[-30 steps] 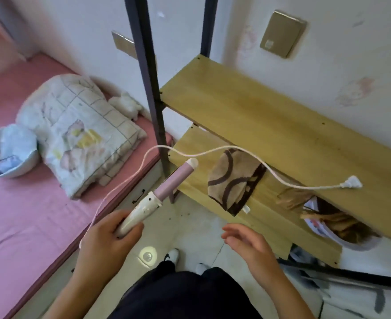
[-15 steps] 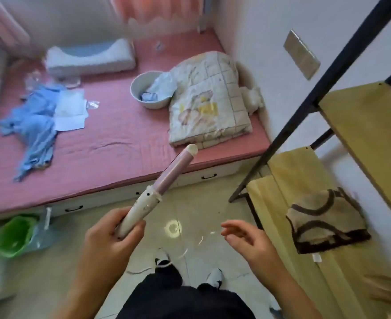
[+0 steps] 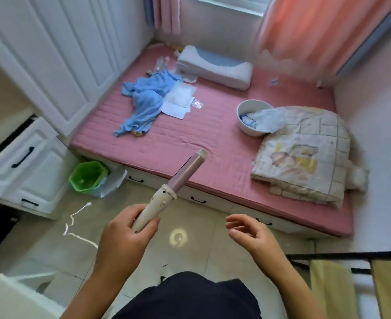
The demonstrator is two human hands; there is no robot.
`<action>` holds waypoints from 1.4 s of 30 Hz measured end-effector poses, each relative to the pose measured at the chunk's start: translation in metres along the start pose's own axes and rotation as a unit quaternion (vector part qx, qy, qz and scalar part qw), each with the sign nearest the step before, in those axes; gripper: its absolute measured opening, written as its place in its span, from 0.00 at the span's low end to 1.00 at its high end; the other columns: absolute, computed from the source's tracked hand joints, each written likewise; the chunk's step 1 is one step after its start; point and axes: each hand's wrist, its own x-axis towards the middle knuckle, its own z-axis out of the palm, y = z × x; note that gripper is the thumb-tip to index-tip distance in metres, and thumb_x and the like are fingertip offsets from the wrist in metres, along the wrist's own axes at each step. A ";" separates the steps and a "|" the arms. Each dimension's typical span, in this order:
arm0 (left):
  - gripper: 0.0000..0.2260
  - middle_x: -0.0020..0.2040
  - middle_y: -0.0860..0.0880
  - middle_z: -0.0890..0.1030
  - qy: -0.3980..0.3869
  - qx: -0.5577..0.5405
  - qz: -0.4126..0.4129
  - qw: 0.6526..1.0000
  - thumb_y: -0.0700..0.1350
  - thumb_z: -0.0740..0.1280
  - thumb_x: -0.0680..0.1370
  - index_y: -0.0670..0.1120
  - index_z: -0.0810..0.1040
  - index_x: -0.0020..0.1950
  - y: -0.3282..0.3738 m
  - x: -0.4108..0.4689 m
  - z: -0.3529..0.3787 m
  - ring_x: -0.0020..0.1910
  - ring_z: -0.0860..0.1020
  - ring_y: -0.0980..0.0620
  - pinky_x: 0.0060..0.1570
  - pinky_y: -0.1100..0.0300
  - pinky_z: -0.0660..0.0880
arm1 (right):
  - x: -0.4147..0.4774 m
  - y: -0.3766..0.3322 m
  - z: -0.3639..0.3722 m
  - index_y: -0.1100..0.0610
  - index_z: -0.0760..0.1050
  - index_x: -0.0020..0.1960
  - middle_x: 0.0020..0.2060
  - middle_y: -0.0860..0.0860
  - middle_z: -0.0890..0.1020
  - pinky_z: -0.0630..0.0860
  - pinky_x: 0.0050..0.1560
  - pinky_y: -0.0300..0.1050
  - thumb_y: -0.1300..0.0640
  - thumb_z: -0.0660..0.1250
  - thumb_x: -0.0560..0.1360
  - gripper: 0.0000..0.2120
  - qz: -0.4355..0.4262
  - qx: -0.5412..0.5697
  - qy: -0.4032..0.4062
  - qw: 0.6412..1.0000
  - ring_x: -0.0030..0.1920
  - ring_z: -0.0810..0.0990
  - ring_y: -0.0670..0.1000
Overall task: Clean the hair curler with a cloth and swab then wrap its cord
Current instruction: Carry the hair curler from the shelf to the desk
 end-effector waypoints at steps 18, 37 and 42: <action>0.03 0.30 0.52 0.78 0.295 -0.076 -0.205 0.930 0.49 0.74 0.77 0.57 0.83 0.49 -0.161 0.071 -0.237 0.25 0.71 0.56 0.23 0.66 0.64 | 0.221 -0.194 0.270 0.50 0.81 0.64 0.60 0.49 0.84 0.75 0.66 0.55 0.49 0.69 0.72 0.21 -0.128 -0.032 -0.275 0.952 0.64 0.81 0.52; 0.03 0.30 0.52 0.78 0.577 -0.080 -0.361 0.728 0.48 0.74 0.75 0.56 0.82 0.46 -0.282 0.075 -0.464 0.25 0.71 0.58 0.23 0.71 0.64 | 0.304 -0.380 0.686 0.45 0.81 0.64 0.63 0.48 0.83 0.74 0.68 0.47 0.47 0.66 0.71 0.21 -0.232 -0.068 -0.587 0.773 0.67 0.79 0.49; 0.06 0.32 0.53 0.79 0.600 -0.086 -0.339 0.719 0.54 0.71 0.73 0.57 0.82 0.48 -0.335 0.058 -0.547 0.27 0.73 0.57 0.25 0.69 0.67 | 0.279 -0.412 0.785 0.49 0.79 0.67 0.66 0.49 0.82 0.72 0.69 0.53 0.48 0.66 0.72 0.24 -0.235 -0.063 -0.594 0.767 0.69 0.78 0.50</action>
